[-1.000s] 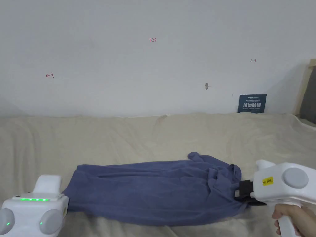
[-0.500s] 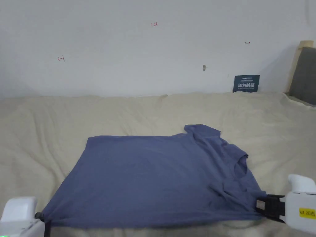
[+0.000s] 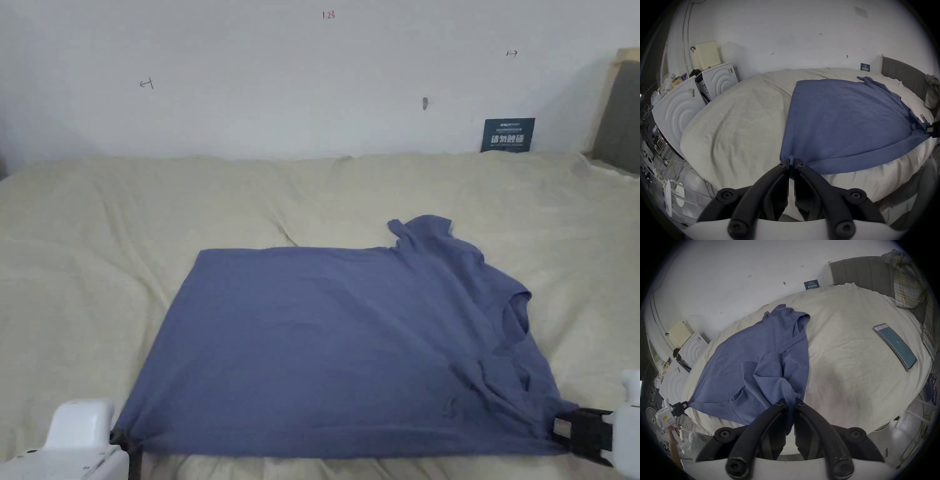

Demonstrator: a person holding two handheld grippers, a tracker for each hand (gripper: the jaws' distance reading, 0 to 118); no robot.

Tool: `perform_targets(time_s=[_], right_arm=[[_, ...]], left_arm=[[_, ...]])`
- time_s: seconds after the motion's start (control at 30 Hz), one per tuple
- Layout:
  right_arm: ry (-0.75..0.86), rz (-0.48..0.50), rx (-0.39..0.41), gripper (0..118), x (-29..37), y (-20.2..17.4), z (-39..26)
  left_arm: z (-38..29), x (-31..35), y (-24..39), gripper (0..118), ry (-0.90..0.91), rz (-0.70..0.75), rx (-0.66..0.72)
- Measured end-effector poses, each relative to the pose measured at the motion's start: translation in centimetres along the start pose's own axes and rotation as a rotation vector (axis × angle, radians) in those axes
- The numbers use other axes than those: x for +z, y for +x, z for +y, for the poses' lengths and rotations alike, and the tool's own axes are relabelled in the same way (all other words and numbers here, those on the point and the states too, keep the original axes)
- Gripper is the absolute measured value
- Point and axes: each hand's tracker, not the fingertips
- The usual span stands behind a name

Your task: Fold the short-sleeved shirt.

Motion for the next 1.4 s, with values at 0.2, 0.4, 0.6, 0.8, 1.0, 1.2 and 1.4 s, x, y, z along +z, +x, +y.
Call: perform_targets(time_s=[0.2, 0.4, 0.6, 0.8, 1.0, 1.2, 1.4], right_arm=[[0.069, -0.035, 0.071, 100, 2.5, -2.1, -0.2], [0.163, 0.092, 0.153, 99, 6.8, -5.1, -0.6], [0.236, 0.132, 0.105, 0, 7.4, -7.8, -4.1], [0.137, 0.175, 0.154, 0, 5.6, -9.5, -7.0], [0.041, 0.197, 0.154, 0, 3.3, -10.1, -7.2], [0.008, 0.214, 0.142, 0, 2.0, -10.5, -6.4], [-0.013, 0.205, 0.155, 0, 1.6, -10.6, -6.2]], left_arm=[[0.3, 1.4, -0.9, 115, 0.039, -0.105, 0.103], [1.1, 4.3, -0.4, 116, 0.06, -0.176, 0.141], [-0.7, 5.8, 1.4, 37, 0.012, -0.107, 0.027], [-3.1, 5.8, 1.4, 0, -0.042, -0.158, 0.049], [-3.1, 4.9, -0.6, 0, -0.055, -0.095, 0.094], [-0.3, 1.5, -2.8, 74, -0.081, -0.07, 0.094], [0.2, -1.8, -2.5, 95, -0.125, -0.104, 0.082]])
